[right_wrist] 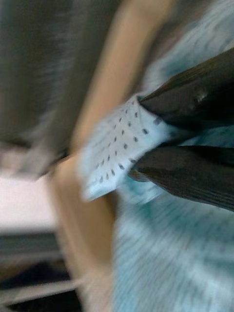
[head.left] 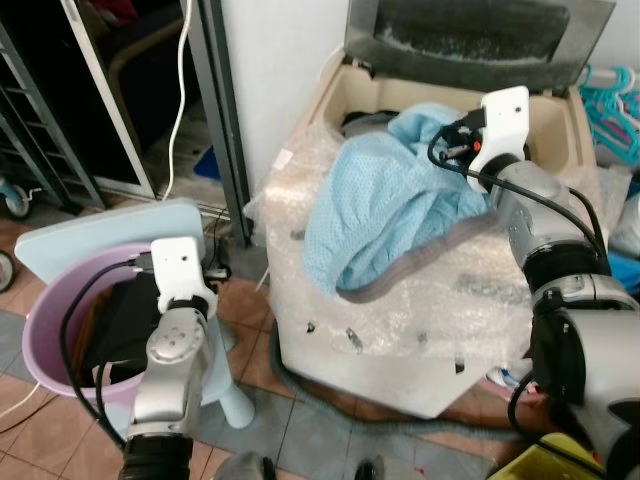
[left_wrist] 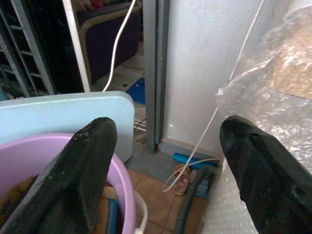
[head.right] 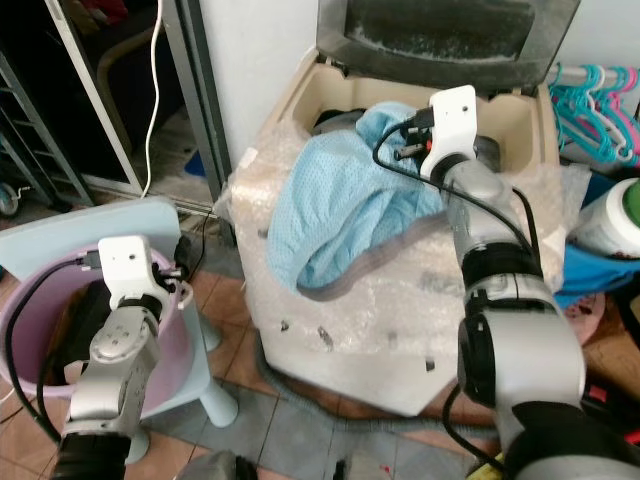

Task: Clothes washing

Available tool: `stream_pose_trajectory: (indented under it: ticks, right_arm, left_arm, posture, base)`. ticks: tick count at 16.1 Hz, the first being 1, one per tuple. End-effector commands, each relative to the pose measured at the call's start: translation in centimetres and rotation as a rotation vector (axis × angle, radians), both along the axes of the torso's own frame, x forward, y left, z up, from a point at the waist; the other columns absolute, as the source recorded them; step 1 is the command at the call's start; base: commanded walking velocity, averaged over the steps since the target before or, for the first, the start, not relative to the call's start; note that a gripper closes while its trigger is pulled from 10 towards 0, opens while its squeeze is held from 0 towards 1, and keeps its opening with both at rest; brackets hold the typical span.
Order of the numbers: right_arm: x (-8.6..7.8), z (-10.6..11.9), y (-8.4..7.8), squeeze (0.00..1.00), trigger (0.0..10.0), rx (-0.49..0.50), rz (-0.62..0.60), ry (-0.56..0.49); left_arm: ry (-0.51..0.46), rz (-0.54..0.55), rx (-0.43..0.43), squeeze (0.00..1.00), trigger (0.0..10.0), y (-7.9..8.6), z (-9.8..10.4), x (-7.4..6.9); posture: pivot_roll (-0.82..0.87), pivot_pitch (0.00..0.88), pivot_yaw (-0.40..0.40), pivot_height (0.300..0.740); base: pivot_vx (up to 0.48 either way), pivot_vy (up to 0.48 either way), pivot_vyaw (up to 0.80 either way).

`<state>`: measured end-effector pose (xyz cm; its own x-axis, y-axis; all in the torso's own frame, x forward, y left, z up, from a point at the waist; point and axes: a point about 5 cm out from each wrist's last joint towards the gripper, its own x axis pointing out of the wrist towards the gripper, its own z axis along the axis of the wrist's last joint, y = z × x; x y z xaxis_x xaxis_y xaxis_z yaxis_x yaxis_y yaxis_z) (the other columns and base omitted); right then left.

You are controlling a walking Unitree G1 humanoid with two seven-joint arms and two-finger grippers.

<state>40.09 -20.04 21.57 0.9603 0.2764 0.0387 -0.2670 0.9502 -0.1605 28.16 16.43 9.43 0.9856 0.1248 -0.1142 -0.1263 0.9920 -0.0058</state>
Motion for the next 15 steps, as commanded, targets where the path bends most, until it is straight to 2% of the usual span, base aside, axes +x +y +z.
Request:
stream_pose_trajectory:
  ticks: [1, 2, 4, 6, 7, 8, 11, 12, 14, 15]
  right_arm:
    - [-0.4, 2.5, 1.1, 1.0, 10.0, -0.035, 0.111, -0.123]
    - [-1.5, 2.4, 1.8, 1.0, 10.0, 0.001, 0.239, -0.112]
    - [-2.8, 1.9, 1.9, 1.0, 10.0, 0.021, 0.373, -0.081]
    - [-4.0, 1.5, 2.4, 1.0, 10.0, -0.004, 0.487, -0.037]
    - [-5.1, 0.9, 2.8, 1.0, 10.0, -0.066, 0.592, 0.006]
    - [-5.3, 0.4, 2.8, 1.0, 10.0, -0.097, 0.611, 0.032]
    - [-4.8, -1.2, 1.9, 1.0, 10.0, -0.365, 0.537, 0.035]
    - [-4.9, -1.4, 1.9, 1.0, 10.0, -0.401, 0.535, 0.039]
    - [-4.9, -2.6, 1.4, 1.0, 10.0, -0.605, 0.486, 0.052]
    - [-4.9, -3.1, 1.3, 1.0, 10.0, -0.65, 0.476, 0.056]
  left_arm:
    - [0.007, 0.001, 0.008, 0.0, 10.0, 0.2, 0.0, -0.1]
    - [0.012, -0.004, 0.01, 0.0, 10.0, 0.2, -0.1, -0.1]
    - [0.013, -0.012, 0.012, 0.0, 10.0, 0.1, 0.0, 0.1]
    - [0.014, -0.013, 0.013, 0.0, 10.0, 0.1, 0.0, 0.1]
    - [0.014, -0.014, 0.015, 0.0, 10.0, 0.2, 0.0, 0.1]
    - [0.015, -0.015, 0.017, 0.0, 10.0, 0.2, 0.0, 0.1]
    - [0.015, -0.007, 0.024, 0.0, 10.0, 0.4, 0.1, -0.1]
    - [0.015, -0.006, 0.025, 0.0, 10.0, 0.5, 0.0, -0.2]
    - [0.019, -0.003, 0.029, 0.0, 10.0, 0.7, 0.0, -0.3]
    - [0.019, -0.004, 0.031, 0.0, 10.0, 0.7, 0.0, -0.3]
  posture:
    - [-0.05, 0.0, -0.011, 0.74]
    - [-0.05, 0.0, -0.007, 0.74]
    - [-0.05, 0.0, 0.0, 0.74]
    - [-0.05, 0.0, 0.002, 0.74]
    - [-0.05, 0.0, 0.003, 0.74]
    - [-0.05, 0.0, 0.002, 0.74]
    - [-0.04, 0.0, -0.001, 0.74]
    - [-0.03, 0.0, -0.002, 0.74]
    - [-0.03, 0.0, -0.003, 0.74]
    - [-0.03, 0.0, -0.001, 0.74]
  base:
    - [0.0, 0.0, 0.0]
    - [0.0, 0.0, 0.0]
    - [0.0, 0.0, 0.0]
    - [0.0, 0.0, 0.0]
    - [0.0, 0.0, 0.0]
    - [0.0, 0.0, 0.0]
    - [0.0, 0.0, 0.0]
    - [0.0, 0.0, 0.0]
    - [0.0, 0.0, 0.0]
    - [0.0, 0.0, 0.0]
